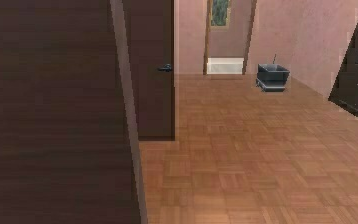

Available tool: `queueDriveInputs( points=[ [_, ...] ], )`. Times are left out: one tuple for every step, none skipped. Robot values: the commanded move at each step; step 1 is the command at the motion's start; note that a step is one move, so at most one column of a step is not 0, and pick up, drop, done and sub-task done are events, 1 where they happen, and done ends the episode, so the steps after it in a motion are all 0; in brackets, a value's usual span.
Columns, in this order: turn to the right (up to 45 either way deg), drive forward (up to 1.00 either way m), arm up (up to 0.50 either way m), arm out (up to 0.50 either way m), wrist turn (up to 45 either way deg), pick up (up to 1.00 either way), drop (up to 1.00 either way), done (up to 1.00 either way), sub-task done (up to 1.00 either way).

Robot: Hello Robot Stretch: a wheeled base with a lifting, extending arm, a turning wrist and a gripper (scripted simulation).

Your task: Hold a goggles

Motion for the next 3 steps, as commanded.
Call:
queueDriveInputs(
  points=[
    [0.0,0.0,0.0,0.0,0.0,1.0,0.0,0.0,0.0],
    [0.0,0.0,0.1,0.0,0.0,0.0,0.0,0.0,0.0],
    [0.0,0.0,0.0,0.0,0.0,0.0,0.0,1.0,0.0]
  ],
)
